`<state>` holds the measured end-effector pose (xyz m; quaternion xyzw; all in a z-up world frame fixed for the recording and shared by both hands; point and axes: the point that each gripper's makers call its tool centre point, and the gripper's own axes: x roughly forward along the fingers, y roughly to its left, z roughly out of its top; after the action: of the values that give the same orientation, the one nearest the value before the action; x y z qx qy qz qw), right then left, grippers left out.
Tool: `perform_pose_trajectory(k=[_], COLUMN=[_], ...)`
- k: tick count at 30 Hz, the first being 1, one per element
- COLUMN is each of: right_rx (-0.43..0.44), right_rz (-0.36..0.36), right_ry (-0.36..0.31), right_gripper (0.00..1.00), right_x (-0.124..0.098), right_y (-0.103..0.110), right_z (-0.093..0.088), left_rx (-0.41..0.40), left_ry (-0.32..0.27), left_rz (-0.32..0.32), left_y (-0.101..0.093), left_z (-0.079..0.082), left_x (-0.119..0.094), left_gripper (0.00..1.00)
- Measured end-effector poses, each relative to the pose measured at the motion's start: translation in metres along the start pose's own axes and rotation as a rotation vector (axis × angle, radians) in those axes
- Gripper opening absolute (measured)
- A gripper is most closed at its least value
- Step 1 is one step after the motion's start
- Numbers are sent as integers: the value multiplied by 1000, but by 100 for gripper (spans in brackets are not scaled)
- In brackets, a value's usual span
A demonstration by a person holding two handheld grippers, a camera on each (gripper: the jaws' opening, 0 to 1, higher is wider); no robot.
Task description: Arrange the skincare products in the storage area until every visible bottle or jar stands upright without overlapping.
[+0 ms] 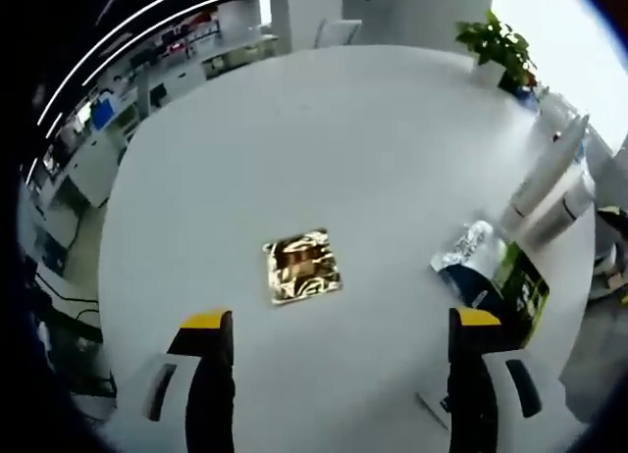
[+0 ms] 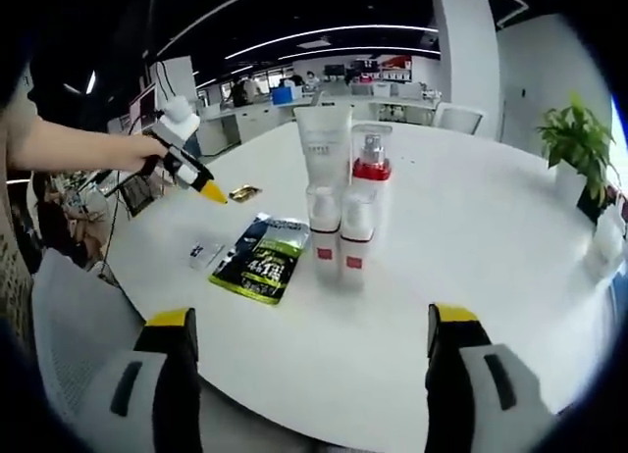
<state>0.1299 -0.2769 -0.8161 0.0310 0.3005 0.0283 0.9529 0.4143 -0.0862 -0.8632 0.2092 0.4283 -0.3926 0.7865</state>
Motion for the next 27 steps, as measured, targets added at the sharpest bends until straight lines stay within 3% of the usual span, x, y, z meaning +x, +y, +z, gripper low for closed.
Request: perform_pose_trajectory(k=[14,21,27], right_rx=[12,18,24], right_rz=[0,-2,-6], right_ry=[9,10,9], right_gripper=[97,97,96], right_x=[1,1,1], right_y=[0,-2,-4], right_z=[-2,-2,-2], left_rx=[-30,-26,-37], left_ry=[88,145,172], left_rz=[28,35,43], left_y=[19,22,29], left_z=[12,9,16], left_x=[37,45,51], left_gripper=[82,78,74])
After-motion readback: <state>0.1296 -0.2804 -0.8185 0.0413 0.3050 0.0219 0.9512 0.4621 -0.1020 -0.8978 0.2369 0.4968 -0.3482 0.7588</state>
